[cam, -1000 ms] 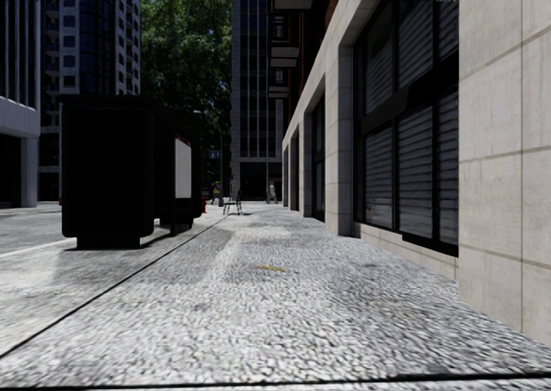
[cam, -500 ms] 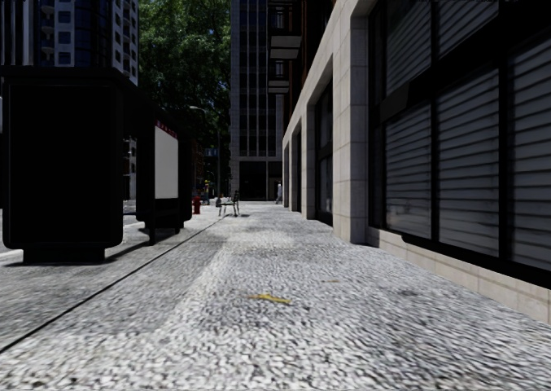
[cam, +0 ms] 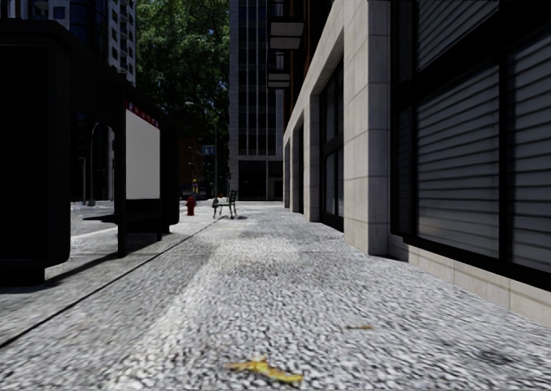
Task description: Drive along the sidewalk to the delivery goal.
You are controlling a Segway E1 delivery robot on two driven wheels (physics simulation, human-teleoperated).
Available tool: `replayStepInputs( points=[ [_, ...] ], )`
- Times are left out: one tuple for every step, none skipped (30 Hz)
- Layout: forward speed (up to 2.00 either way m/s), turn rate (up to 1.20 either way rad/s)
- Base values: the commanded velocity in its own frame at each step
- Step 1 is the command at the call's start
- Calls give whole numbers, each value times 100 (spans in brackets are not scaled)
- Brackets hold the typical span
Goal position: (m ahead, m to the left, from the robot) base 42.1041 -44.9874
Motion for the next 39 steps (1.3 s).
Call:
replayStepInputs(
  points=[
    [200,0],
    [200,0],
    [200,0],
    [200,0],
    [200,0],
    [200,0],
    [200,0],
    [200,0],
    [200,0],
    [200,0],
    [200,0],
    [200,0],
    [200,0],
    [200,0],
    [200,0],
    [200,0],
    [200,0],
    [200,0],
    [200,0],
    [200,0],
    [200,0],
    [200,0],
    [200,0],
    [200,0],
    [200,0],
    [200,0],
    [200,0],
    [200,0],
    [200,0],
    [200,0],
    [200,0],
    [200,0],
    [200,0],
    [200,0],
    [200,0],
    [200,0],
    [200,0],
    [200,0],
    [200,0]
  ],
)
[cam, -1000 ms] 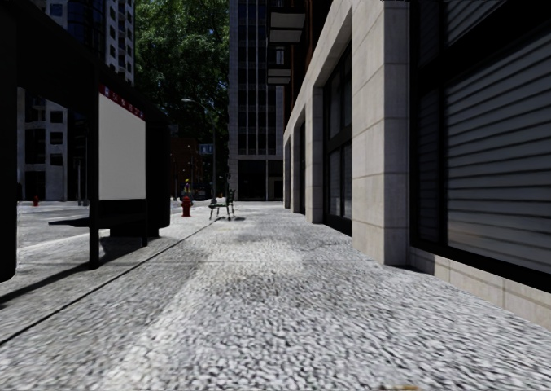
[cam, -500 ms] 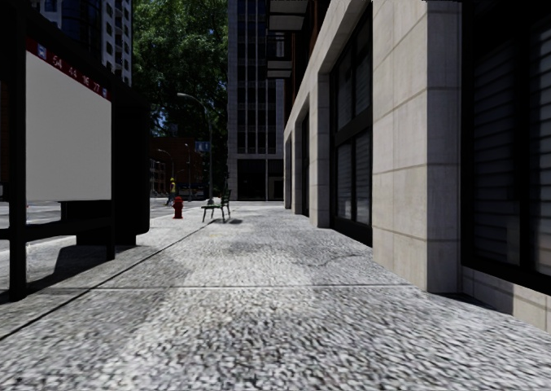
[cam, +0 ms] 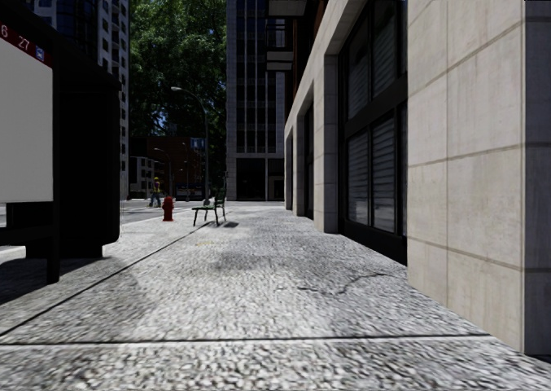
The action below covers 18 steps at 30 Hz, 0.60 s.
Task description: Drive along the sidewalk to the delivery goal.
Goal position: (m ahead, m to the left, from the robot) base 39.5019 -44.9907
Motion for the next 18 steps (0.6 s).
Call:
replayStepInputs(
  points=[
    [200,0],
    [200,0],
    [200,0],
    [200,0],
    [200,0],
    [200,0],
    [200,0],
    [200,0],
    [200,0],
    [200,0],
    [200,0],
    [200,0],
    [200,0],
    [200,0],
    [200,0],
    [200,0],
    [200,0],
    [200,0]
  ],
)
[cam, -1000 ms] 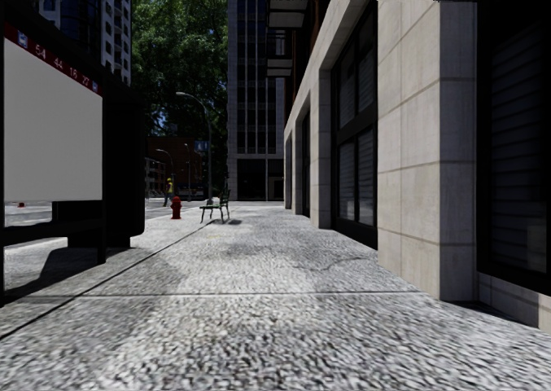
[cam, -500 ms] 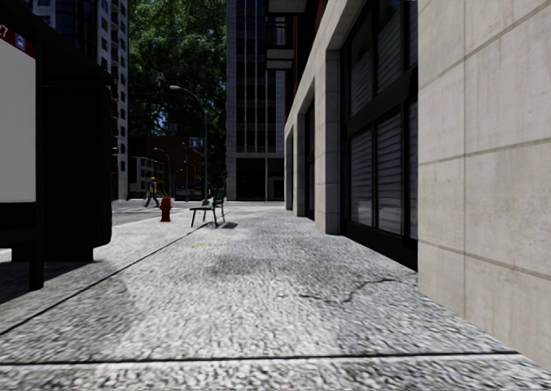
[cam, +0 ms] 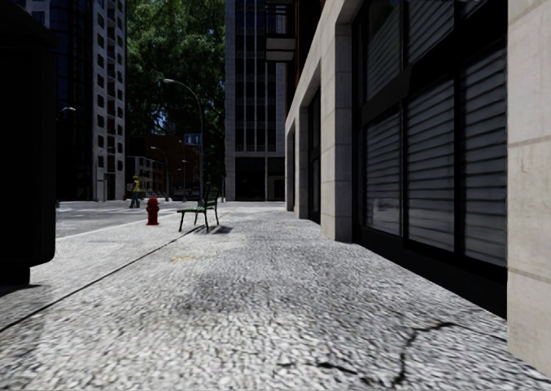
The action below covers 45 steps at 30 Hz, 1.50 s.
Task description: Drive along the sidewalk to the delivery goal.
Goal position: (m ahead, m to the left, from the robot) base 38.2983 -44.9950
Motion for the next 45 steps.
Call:
replayStepInputs(
  points=[
    [200,0],
    [200,0],
    [200,0],
    [200,0],
    [200,0],
    [200,0],
    [200,0],
    [200,0],
    [200,0],
    [200,0],
    [200,0],
    [200,0],
    [200,0],
    [200,0],
    [200,0],
    [200,0],
    [200,0],
    [200,0],
    [200,0],
    [200,0],
    [200,0],
    [200,0],
    [200,0],
    [200,0],
    [200,0],
    [200,0],
    [200,0],
    [200,0],
    [200,0],
    [200,0],
    [200,0],
    [200,0],
    [200,0],
    [200,0],
    [200,0],
    [200,0],
    [200,0],
    [200,0],
    [200,0],
    [200,2],
    [200,2],
    [200,10],
    [200,21],
    [200,25],
    [200,25]
  ],
)
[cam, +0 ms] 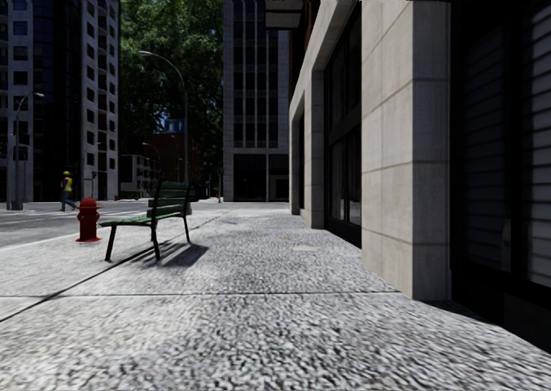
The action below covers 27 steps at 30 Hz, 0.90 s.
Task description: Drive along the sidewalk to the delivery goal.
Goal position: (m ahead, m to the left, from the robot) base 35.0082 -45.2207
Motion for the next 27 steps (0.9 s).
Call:
replayStepInputs(
  points=[
    [200,8],
    [200,0],
    [200,0],
    [200,0],
    [200,0],
    [200,0],
    [200,0],
    [200,0],
    [200,0],
    [200,0],
    [200,0],
    [200,0],
    [200,0],
    [200,0],
    [200,0],
    [200,0],
    [200,0],
    [200,0],
    [200,0],
    [200,0],
    [200,0],
    [200,0],
    [200,0],
    [200,0],
    [200,0],
    [200,0],
    [200,0]
  ],
)
